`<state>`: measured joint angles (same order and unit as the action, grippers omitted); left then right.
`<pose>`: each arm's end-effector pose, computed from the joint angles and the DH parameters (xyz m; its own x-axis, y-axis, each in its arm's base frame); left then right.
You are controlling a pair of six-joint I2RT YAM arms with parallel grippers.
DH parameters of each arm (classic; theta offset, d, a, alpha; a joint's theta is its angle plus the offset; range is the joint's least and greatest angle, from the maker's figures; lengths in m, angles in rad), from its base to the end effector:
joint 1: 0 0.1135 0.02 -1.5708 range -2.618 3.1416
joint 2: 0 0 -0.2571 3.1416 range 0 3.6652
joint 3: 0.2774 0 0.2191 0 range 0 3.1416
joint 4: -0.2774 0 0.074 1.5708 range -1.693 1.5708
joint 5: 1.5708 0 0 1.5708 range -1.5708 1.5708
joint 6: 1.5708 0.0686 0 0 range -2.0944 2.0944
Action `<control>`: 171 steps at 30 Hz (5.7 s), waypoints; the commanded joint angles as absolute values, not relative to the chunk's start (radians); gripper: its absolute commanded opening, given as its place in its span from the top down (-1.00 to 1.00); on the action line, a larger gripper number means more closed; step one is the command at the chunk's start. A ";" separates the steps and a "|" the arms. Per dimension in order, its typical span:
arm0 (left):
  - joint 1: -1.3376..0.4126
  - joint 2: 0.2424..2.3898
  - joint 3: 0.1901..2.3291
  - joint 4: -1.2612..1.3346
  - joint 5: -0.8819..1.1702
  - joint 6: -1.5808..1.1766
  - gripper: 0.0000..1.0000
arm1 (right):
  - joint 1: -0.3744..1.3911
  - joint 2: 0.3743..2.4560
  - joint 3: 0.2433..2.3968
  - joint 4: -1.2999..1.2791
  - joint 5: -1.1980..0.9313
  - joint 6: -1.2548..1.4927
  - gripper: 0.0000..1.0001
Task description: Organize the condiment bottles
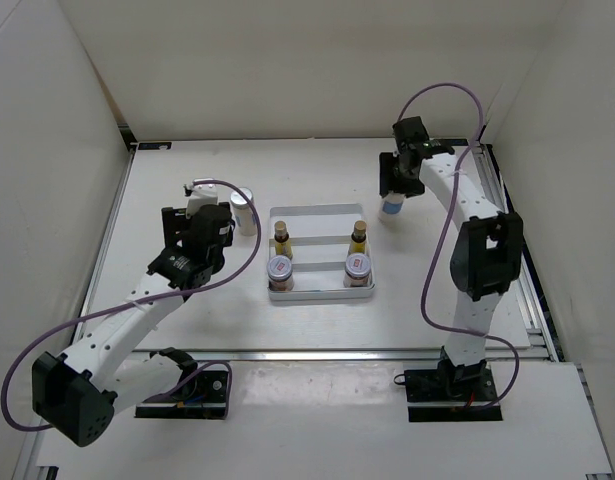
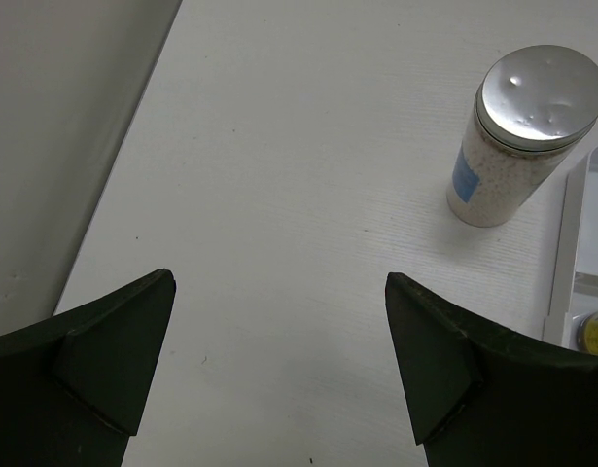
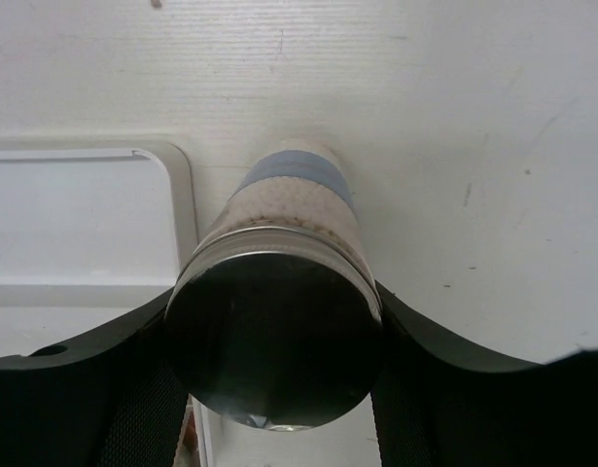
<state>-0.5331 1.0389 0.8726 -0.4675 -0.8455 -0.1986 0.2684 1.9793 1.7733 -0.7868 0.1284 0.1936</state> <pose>0.2015 -0.0593 0.2886 -0.4641 0.1219 -0.8774 -0.2792 0.9199 0.2755 0.4056 0.1024 0.2461 -0.8301 -0.0304 -0.5568 -0.0365 0.9993 -0.0001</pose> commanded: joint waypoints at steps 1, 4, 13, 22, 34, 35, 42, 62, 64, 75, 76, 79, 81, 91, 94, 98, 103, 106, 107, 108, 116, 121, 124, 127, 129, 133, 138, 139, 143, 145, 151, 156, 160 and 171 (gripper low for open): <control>-0.537 1.041 0.904 -0.451 -0.833 -0.195 -1.00 | 0.307 1.792 1.812 -0.735 0.201 0.140 0.95; -0.537 1.054 0.904 -0.451 -0.824 -0.195 -1.00 | 0.356 1.752 1.853 -0.726 0.175 0.088 1.00; -0.537 1.054 0.904 -0.451 -0.824 -0.195 -1.00 | 0.422 1.775 1.847 -0.724 -0.063 0.038 1.00; -0.537 1.063 0.904 -0.451 -0.824 -0.195 -1.00 | 0.469 1.861 1.809 -0.732 -0.120 0.009 1.00; -0.537 1.063 0.904 -0.451 -0.824 -0.195 -1.00 | 0.508 1.950 1.819 -0.772 0.004 0.018 0.72; -0.537 1.063 0.904 -0.451 -0.824 -0.195 -1.00 | 0.508 1.950 1.819 -0.781 0.015 0.018 0.70; -0.537 1.063 0.904 -0.451 -0.824 -0.186 -1.00 | 0.508 1.950 1.841 -0.781 0.037 0.028 -0.25; -0.313 1.432 1.431 -0.607 -0.212 -0.224 -1.00 | 0.508 1.612 1.862 -0.801 -0.080 0.063 -1.00; -0.301 1.489 1.494 -0.607 -0.114 -0.201 -1.00 | 0.508 1.598 1.841 -0.811 -0.135 0.063 -1.00; -0.291 1.721 1.516 -0.630 -0.044 -0.212 -1.00 | 0.508 1.485 1.723 -0.841 -0.367 0.061 -1.00; -0.291 1.732 1.516 -0.630 -0.044 -0.203 -1.00 | 0.508 1.485 1.723 -0.841 -0.377 0.061 -1.00; -0.291 1.765 1.525 -0.630 -0.044 -0.202 -1.00 | 0.508 1.476 1.700 -0.841 -0.377 0.061 -1.00; -0.291 1.781 1.534 -0.630 -0.044 -0.202 -1.00 | 0.508 1.465 1.686 -0.850 -0.377 0.061 -1.00; -0.273 1.789 1.577 -0.659 -0.025 -0.202 0.04 | 0.508 1.427 1.643 -0.881 -0.322 0.041 -1.00; -0.273 1.757 1.624 -0.684 -0.035 -0.193 0.28 | 0.508 1.417 1.634 -0.890 -0.311 0.041 -1.00; -0.311 1.717 1.742 -0.715 -0.046 -0.173 0.36 | 0.508 1.417 1.634 -0.890 -0.311 0.041 -1.00; -0.345 1.706 1.802 -0.727 0.069 -0.184 0.40 | 0.508 1.417 1.623 -0.890 -0.311 0.051 -1.00; -0.371 1.726 1.802 -0.727 0.109 -0.184 0.43 | 0.508 1.417 1.614 -0.890 -0.311 0.051 -1.00; -0.371 1.726 1.802 -0.716 0.109 -0.184 0.46 | 0.508 1.417 1.614 -0.890 -0.311 0.060 -1.00; -0.397 1.739 1.792 -0.716 0.109 -0.184 0.46 | 0.508 1.407 1.605 -0.890 -0.311 0.060 -1.00; -0.454 1.801 1.721 -0.698 0.066 -0.184 0.48 | 0.508 1.387 1.595 -0.899 -0.272 0.060 -1.00; -0.454 1.829 1.692 -0.689 0.055 -0.184 0.27 | 0.508 1.368 1.595 -0.899 -0.261 0.060 -1.00; -0.454 1.852 1.692 -0.689 0.066 -0.184 0.04 | 0.508 1.368 1.585 -0.908 -0.252 0.051 -1.00; -0.454 1.862 1.692 -0.680 0.066 -0.193 -0.13 | 0.508 1.368 1.585 -0.908 -0.252 0.051 -1.00; -0.454 1.871 1.692 -0.680 0.066 -0.193 -0.33 | 0.508 1.368 1.585 -0.908 -0.242 0.061 -1.00; -0.454 1.861 1.701 -0.680 0.043 -0.193 -1.00 | 0.499 1.358 1.585 -0.908 -0.198 0.061 -1.00; -0.454 1.804 1.753 -0.701 -0.044 -0.183 -1.00 | 0.479 1.339 1.585 -0.908 -0.105 0.109 -1.00; -0.454 1.766 1.762 -0.701 -0.066 -0.183 -1.00 | 0.479 1.339 1.585 -0.908 -0.080 0.123 -1.00; -0.454 1.631 1.802 -0.710 -0.190 -0.143 -1.00 | 0.443 1.361 1.629 -0.931 -0.003 0.178 -1.00; -0.454 1.565 1.786 -0.710 -0.234 -0.120 -1.00 | 0.443 1.370 1.638 -0.945 0.018 0.192 -1.00; -0.433 1.263 1.508 -0.631 -0.371 -0.104 -1.00 | 0.434 1.336 1.611 -0.933 0.031 0.172 -1.00; -0.413 1.002 1.249 -0.566 -0.505 -0.126 -1.00 | 0.425 1.290 1.534 -0.914 0.153 0.195 -1.00; -0.413 0.781 0.919 -0.432 -0.538 -0.080 -1.00 | 0.407 1.240 1.459 -0.914 0.260 0.239 -1.00; -0.413 0.393 0.517 -0.201 -0.581 -0.055 -1.00 | 0.373 1.091 1.266 -0.893 0.377 0.336 -1.00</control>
